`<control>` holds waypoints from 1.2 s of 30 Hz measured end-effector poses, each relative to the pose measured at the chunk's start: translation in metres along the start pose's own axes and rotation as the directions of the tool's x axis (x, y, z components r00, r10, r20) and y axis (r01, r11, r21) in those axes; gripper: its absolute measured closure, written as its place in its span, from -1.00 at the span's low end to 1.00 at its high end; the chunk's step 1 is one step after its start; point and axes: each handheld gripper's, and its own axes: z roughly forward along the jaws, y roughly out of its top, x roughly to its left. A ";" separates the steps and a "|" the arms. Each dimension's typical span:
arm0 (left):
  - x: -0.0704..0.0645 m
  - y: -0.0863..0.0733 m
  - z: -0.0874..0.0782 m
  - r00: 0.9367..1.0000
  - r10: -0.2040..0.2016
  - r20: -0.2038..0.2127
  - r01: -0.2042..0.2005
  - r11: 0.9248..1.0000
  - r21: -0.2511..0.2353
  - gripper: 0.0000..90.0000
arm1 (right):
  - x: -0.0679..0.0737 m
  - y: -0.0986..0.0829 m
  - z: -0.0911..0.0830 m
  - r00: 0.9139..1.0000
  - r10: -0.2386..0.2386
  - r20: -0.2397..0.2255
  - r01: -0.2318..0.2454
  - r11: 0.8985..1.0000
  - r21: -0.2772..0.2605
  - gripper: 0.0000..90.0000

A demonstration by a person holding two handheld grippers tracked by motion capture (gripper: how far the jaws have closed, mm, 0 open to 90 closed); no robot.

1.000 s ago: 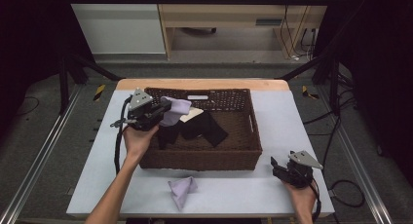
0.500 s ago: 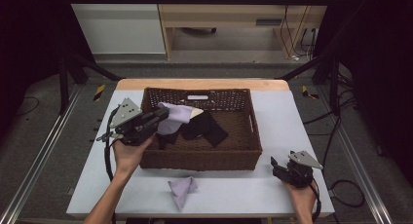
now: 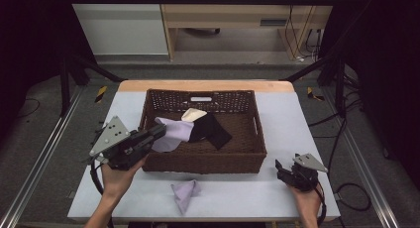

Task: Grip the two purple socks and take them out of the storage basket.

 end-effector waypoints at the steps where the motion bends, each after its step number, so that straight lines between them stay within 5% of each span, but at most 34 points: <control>1: -0.002 -0.001 -0.003 1.000 0.004 0.005 -0.004 1.000 0.000 0.93 | 0.000 0.000 0.000 1.000 0.000 0.000 0.000 1.000 0.000 -0.44; 13: -0.023 -0.014 -0.018 0.998 0.022 0.057 -0.023 1.000 0.004 0.93 | 0.000 0.000 0.000 1.000 0.000 0.004 0.000 1.000 0.001 -0.45; 24: -0.041 -0.041 -0.011 0.994 0.028 0.106 -0.038 0.995 0.091 0.93 | 0.001 0.000 0.000 1.000 -0.004 0.006 0.004 1.000 0.001 -0.45; 36: -0.046 -0.083 0.012 0.991 -0.007 0.131 -0.025 0.970 0.241 0.93 | 0.001 0.000 0.000 1.000 -0.007 0.008 0.007 1.000 0.006 -0.45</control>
